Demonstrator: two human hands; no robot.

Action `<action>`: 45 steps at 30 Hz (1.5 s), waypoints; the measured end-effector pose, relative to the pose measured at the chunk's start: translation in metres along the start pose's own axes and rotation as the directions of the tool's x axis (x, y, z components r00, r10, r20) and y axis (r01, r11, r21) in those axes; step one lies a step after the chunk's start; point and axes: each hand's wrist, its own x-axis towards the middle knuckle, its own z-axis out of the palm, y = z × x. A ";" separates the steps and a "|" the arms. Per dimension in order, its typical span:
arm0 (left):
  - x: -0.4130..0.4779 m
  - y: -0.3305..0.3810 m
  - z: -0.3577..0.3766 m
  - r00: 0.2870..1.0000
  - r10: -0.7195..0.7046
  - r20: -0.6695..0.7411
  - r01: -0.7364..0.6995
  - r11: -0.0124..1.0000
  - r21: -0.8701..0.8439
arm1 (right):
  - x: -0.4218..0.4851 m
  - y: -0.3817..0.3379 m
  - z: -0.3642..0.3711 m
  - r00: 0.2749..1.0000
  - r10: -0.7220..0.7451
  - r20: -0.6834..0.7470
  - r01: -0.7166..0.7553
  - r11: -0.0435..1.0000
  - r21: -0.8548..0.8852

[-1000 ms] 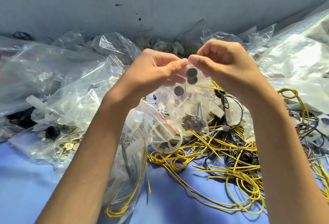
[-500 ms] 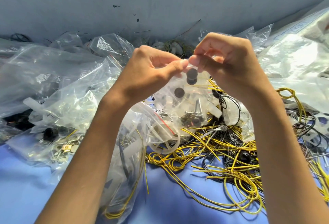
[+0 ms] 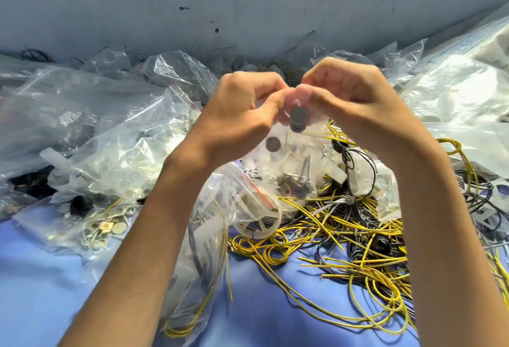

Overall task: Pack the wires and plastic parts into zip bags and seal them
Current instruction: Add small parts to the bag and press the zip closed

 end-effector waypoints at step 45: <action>-0.003 -0.002 0.003 0.931 -0.212 0.298 0.134 0.956 0.260 | -0.002 -0.001 -0.003 0.996 0.088 0.032 -0.089 0.996 0.002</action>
